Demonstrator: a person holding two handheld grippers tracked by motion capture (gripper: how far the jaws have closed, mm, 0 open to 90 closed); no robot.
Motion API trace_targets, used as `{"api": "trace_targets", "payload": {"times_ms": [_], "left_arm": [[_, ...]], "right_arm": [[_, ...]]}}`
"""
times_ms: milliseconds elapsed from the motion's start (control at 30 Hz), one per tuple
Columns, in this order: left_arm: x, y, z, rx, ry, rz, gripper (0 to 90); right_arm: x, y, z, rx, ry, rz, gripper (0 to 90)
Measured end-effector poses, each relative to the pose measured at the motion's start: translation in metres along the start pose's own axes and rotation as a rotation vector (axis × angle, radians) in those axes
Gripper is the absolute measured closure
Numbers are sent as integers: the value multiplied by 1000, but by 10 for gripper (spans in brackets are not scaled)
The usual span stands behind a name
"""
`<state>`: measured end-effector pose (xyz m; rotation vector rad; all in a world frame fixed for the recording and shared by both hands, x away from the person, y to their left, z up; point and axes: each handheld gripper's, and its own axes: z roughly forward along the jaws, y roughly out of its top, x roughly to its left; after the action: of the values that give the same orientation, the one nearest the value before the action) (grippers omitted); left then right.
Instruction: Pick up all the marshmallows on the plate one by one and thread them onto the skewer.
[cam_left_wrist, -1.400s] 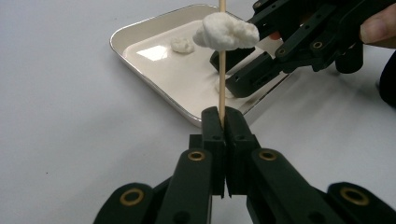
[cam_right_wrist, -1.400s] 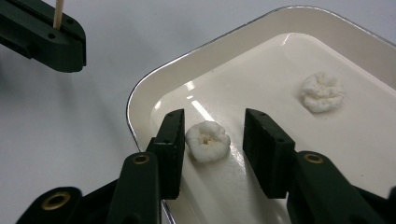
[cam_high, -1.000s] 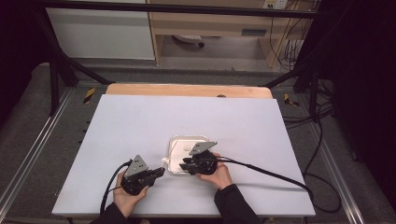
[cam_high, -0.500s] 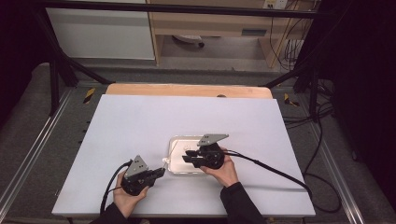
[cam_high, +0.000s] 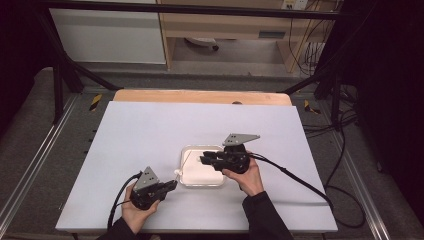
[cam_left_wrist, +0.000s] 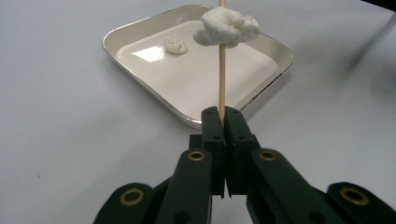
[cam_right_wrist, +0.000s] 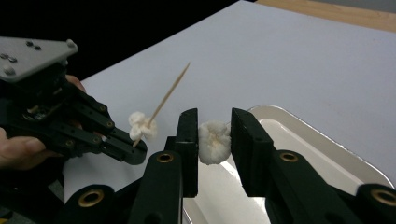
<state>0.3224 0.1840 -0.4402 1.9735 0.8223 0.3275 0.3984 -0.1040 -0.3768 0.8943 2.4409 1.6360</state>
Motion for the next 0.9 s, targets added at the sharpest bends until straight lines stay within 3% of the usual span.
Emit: {"api": "trace_targets", "payload": {"times_ms": [400, 700, 900], "left_arm": [[-1, 0, 1, 2, -6, 6, 884], [-2, 0, 0, 2, -8, 12, 884], [-2, 0, 0, -1, -10, 12, 884]], "right_arm": [[-5, 16, -13, -110, 60, 94, 737], [-9, 20, -4, -137, 96, 150, 738], [-7, 23, 3, -130, 113, 151, 736]]}}
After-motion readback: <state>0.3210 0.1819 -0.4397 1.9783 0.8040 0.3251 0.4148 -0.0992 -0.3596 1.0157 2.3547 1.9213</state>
